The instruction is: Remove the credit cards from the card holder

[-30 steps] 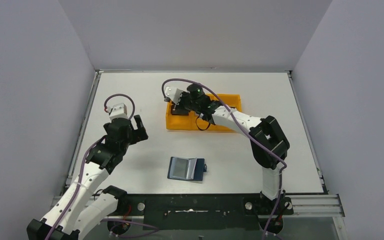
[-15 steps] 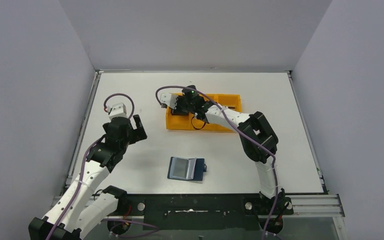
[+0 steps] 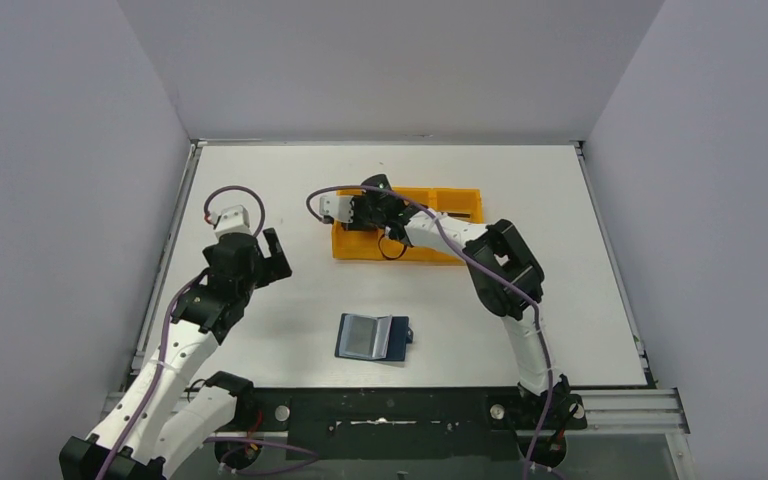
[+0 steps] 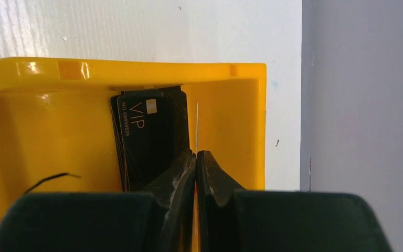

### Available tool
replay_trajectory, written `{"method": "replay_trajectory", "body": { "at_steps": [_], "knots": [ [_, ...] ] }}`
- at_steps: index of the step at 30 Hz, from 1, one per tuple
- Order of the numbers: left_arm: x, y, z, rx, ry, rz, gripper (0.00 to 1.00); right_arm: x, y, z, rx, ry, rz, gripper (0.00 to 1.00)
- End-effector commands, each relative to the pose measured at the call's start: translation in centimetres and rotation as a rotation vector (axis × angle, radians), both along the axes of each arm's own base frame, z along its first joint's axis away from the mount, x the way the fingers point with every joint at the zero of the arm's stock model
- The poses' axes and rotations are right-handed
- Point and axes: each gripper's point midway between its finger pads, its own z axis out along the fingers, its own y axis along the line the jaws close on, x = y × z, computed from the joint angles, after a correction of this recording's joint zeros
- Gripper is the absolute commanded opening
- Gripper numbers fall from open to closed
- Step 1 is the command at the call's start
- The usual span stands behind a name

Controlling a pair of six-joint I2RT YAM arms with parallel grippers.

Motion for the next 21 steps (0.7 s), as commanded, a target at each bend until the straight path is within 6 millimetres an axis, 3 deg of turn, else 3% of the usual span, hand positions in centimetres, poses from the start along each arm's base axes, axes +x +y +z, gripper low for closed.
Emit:
{"method": "replay_trajectory", "body": {
  "at_steps": [1, 8, 11, 21],
  "knots": [
    [0.9, -0.2, 1.1, -0.015, -0.054, -0.014, 0.89, 2.5, 0.2, 2.1, -0.014, -0.124, -0.014, 0.01],
    [0.8, -0.2, 1.2, -0.020, -0.056, -0.018, 0.89, 3.2, 0.4, 0.8, -0.051, -0.133, 0.004, 0.01],
    [0.9, -0.3, 1.1, -0.022, -0.054, -0.023, 0.89, 3.2, 0.3, 0.6, -0.063, -0.135, 0.002, 0.07],
    [0.9, -0.5, 0.9, -0.022, -0.048, -0.030, 0.89, 1.4, 0.8, 2.3, 0.026, -0.073, 0.033, 0.13]
  ]
}}
